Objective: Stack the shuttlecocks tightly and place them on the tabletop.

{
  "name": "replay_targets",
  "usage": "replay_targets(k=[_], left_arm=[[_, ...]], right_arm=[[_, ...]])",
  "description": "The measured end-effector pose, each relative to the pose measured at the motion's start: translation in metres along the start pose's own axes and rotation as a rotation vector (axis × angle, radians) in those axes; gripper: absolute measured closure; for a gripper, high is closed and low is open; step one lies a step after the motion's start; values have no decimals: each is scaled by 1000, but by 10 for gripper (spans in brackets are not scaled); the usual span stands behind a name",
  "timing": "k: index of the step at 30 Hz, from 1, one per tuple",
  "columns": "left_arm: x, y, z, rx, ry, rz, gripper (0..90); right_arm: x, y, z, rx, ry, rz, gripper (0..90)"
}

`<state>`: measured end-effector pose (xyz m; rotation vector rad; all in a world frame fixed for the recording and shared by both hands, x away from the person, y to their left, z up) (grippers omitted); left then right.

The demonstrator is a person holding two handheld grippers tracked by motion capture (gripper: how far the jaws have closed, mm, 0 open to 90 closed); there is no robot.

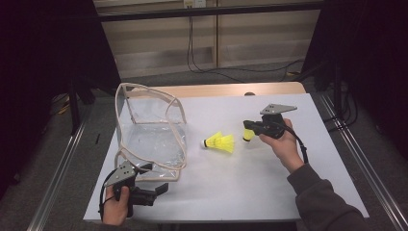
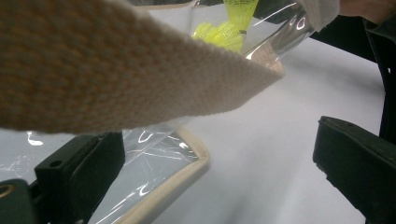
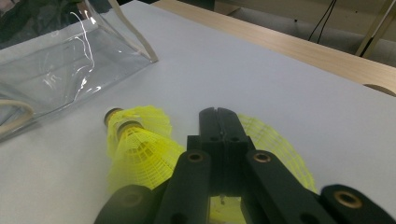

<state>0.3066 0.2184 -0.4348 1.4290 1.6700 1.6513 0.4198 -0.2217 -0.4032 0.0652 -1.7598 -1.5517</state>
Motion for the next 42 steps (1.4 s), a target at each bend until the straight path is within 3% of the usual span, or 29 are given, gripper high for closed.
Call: replay_targets(k=[26, 42], left_arm=[[0, 0, 0, -1, 5, -1, 22], [0, 0, 0, -4, 3, 3, 22]], right_arm=[[14, -20, 17, -4, 41, -26, 900], [19, -34, 17, -48, 41, -41, 898]])
Point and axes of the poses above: each handheld gripper's, and its own axes: x roughly backward along the jaws, y roughly out of its top, z roughly to its left, the point moved 1 cm from there along -x, roughly forward along the jaws, and after that the axes turned 5 degrees about -y, right-handed, at the moved point
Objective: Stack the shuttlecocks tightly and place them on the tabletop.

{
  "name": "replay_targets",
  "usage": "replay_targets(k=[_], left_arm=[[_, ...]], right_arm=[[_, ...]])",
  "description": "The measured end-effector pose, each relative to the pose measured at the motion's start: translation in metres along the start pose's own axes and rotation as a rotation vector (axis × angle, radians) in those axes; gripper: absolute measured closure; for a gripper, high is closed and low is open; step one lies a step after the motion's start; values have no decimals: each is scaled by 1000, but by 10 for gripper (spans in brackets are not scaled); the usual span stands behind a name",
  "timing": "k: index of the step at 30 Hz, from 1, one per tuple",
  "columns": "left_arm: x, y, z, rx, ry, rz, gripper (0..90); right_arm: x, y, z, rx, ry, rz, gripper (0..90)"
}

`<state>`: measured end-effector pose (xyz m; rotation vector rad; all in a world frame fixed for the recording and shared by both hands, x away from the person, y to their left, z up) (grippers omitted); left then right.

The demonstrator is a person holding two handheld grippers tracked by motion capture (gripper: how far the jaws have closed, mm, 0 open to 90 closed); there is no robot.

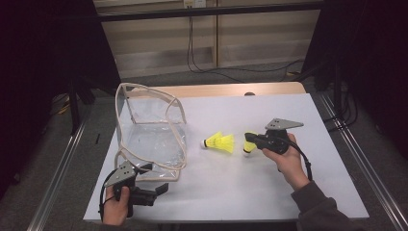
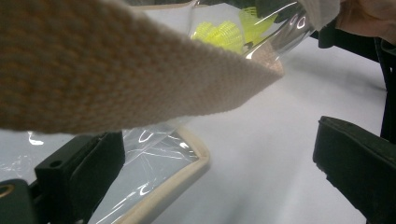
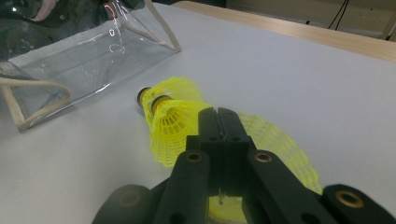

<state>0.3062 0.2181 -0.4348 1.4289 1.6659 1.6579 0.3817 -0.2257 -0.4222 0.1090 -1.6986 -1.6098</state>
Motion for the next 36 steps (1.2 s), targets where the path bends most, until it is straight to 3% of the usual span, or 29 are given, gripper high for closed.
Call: replay_targets(k=[12, 29, 36], left_arm=[[0, 0, 0, 1, 1, -1, 22], [-1, 1, -1, 3, 7, 1, 20], [-1, 1, -1, 5, 8, 1, 20]], right_arm=[[10, -10, -5, -36, -4, -13, 884], [27, -26, -13, -58, -2, 20, 858], [32, -29, -14, -57, -9, 17, 779]])
Point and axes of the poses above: each handheld gripper's, and its own axes: x roughly backward along the jaws, y roughly out of its top, z roughly to its left, the point moved 1 cm from there along -x, roughly forward along the jaws, and after that the axes turned 5 degrees about -y, right-handed, at the moved point
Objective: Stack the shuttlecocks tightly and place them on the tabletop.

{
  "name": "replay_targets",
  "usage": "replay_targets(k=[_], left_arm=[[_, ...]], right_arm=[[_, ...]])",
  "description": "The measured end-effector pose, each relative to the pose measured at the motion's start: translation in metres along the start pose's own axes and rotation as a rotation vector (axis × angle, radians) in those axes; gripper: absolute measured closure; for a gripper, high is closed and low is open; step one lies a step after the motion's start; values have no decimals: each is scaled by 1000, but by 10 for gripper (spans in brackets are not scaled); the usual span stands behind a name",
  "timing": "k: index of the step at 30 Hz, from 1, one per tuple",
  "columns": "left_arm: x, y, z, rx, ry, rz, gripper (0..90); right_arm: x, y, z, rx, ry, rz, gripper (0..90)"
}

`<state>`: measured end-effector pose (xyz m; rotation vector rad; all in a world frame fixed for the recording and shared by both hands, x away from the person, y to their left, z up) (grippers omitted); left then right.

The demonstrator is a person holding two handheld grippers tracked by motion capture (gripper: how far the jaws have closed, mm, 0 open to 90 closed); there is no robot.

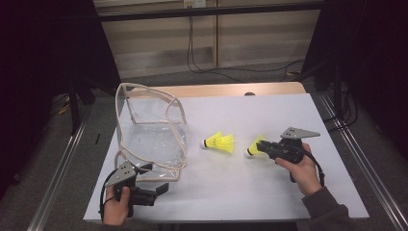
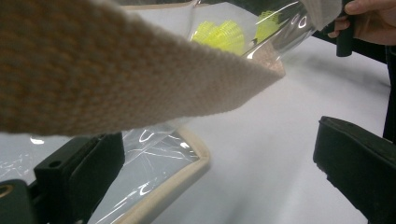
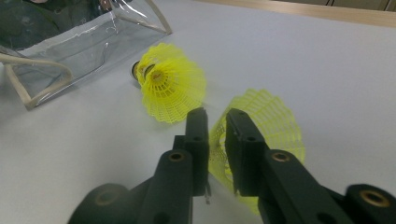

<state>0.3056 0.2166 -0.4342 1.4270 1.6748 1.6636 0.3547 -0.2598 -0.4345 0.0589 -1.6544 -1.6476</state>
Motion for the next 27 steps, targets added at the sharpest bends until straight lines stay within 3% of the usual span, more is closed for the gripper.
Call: replay_targets(k=[8, 14, 21, 27], left_arm=[[0, 0, 0, 1, 1, 0, 20], [0, 1, -1, -4, 5, 3, 20], [0, 1, -1, -4, 2, 2, 20], [0, 1, -1, -7, 3, 2, 20]], right_arm=[[6, -7, -3, 2, -17, 0, 629], [8, -12, -2, 30, -35, 14, 508], [10, -16, -4, 29, -64, 30, 401], [11, -19, -5, 32, -73, 35, 360]])
Point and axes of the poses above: each handheld gripper's, and its own axes: x roughly backward along the jaws, y roughly out of its top, z roughly to its left, the point moved 1 cm from there along -x, roughly forward along the jaws, and after that the axes turned 5 degrees about -y, right-handed, at the moved point
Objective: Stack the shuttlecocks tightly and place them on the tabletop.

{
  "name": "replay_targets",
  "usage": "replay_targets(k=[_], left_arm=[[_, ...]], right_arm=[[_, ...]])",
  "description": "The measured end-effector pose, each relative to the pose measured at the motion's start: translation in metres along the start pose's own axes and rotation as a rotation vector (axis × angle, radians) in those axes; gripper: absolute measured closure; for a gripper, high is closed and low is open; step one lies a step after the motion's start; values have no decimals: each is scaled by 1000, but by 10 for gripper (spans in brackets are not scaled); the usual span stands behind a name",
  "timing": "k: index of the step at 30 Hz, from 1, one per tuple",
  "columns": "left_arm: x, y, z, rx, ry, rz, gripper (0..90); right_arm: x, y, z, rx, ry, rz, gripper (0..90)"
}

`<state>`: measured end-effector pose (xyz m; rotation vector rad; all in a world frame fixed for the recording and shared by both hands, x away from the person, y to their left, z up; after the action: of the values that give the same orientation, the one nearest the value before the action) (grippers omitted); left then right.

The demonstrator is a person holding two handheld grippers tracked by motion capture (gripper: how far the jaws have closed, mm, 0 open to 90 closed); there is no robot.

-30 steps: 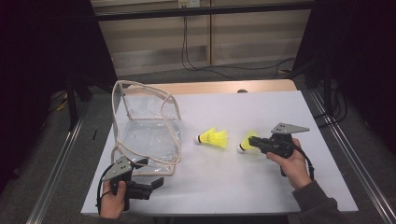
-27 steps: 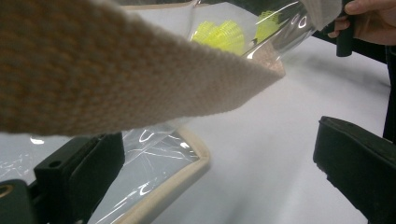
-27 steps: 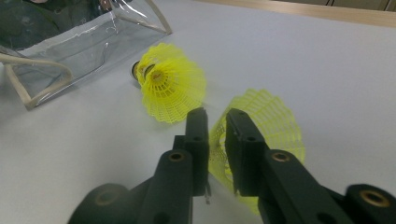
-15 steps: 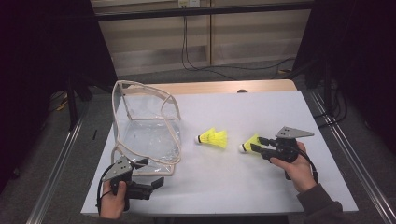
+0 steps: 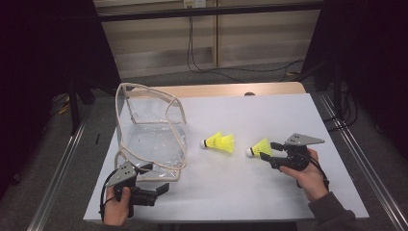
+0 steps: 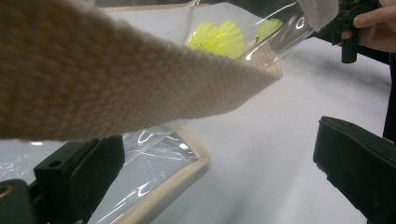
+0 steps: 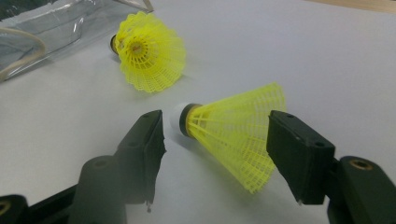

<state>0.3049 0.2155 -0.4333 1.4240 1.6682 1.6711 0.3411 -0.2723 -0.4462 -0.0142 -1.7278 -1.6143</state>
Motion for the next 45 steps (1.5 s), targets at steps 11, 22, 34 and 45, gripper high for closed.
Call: replay_targets(k=[11, 22, 34, 45], left_arm=[[0, 0, 0, 5, -2, -3, 20], [0, 0, 0, 5, -1, -4, 20], [0, 0, -1, 8, -2, -4, 20], [0, 0, -1, 3, -1, -5, 20]], right_arm=[[-9, -7, 9, 71, 28, 60, 448], [-12, -9, 21, 132, 47, 76, 536], [-18, -9, 22, 151, 33, 82, 662], [-20, -10, 19, 140, 24, 86, 767]])
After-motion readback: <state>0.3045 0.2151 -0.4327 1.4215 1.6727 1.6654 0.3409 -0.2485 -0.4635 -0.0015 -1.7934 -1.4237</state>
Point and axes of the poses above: each handheld gripper's, and its own axes: x roughly backward along the jaws, y roughly out of its top, z roughly to its left, the point moved 1 cm from there along -x, roughly forward along the jaws, and after that the axes turned 5 degrees about -y, right-handed, at the moved point
